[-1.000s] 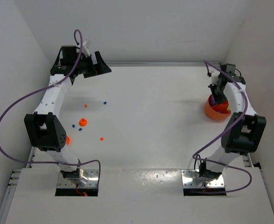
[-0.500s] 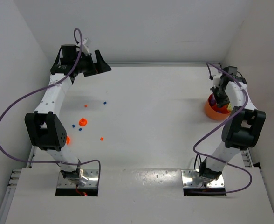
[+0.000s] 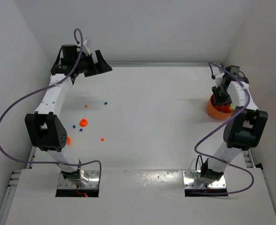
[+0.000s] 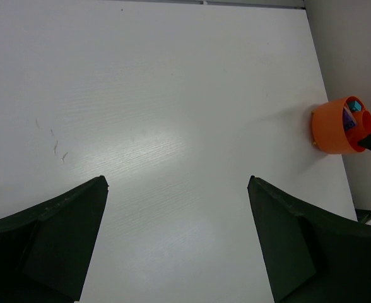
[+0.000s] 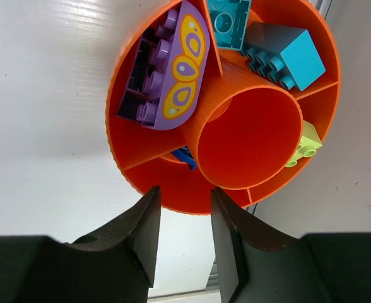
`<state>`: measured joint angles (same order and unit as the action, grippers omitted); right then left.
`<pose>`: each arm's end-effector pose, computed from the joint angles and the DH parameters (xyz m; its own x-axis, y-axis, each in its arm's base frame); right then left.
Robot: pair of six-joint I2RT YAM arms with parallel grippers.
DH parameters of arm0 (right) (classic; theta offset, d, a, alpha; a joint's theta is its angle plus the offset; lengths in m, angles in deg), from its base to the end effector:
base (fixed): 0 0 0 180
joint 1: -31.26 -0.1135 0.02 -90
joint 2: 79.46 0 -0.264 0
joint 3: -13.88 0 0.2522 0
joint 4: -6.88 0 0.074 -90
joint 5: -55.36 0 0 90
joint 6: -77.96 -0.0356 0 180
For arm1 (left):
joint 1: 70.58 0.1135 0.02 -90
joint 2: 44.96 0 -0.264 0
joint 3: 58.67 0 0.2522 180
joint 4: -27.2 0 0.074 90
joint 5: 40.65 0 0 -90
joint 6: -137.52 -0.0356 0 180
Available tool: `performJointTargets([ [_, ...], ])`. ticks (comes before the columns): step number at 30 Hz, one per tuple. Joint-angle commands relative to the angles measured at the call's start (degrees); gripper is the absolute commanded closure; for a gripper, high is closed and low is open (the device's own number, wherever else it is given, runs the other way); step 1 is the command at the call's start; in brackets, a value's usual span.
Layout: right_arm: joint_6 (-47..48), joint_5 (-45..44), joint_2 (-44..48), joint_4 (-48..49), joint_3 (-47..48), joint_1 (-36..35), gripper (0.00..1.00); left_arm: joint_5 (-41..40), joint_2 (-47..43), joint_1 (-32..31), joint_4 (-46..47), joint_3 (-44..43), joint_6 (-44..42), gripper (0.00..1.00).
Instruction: Sort the legos into containers by color
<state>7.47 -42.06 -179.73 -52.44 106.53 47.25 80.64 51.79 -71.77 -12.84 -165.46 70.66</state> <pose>0.3447 -0.1035 0.2393 -0.9412 -0.0748 -0.3295 0.0079 0.9700 -0.2428 0.3893 -0.0266 0.3674 -0.6434 -0.3225 -0.6943 0.2334 0.7811 -0.5791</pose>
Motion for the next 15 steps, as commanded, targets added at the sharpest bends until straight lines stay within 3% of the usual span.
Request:
performJointTargets([
  [1,0.0,-0.2,-0.1,2.1,3.0,0.3,0.63,-0.2,-0.1,0.0,2.2,-0.2,0.3,0.01],
  [3,0.0,0.3,-0.1,2.1,3.0,0.3,0.63,-0.2,-0.1,0.0,2.2,-0.2,0.3,0.01],
  [5,0.0,2.1,0.6,0.3,4.3,0.3,0.69,-0.2,-0.1,0.0,2.2,-0.2,0.3,0.01],
  [7,0.0,6.3,2.4,-2.1,5.7,-0.3,0.75,-0.2,-0.9,0.5,2.2,0.6,-0.8,0.01],
  [10,-0.9,16.5,4.6,-4.8,6.3,-2.3,0.76,-0.8,-3.7,2.9,2.2,3.6,-0.8,0.01],
  [12,-3.2,23.5,5.2,-6.2,6.9,-6.0,0.76,-0.8,-4.9,5.3,2.9,6.7,-0.8,0.01],
  [15,-7.0,26.3,2.9,-4.1,6.9,-15.8,0.76,1.0,-6.6,8.7,2.2,9.7,-1.9,0.01],
])
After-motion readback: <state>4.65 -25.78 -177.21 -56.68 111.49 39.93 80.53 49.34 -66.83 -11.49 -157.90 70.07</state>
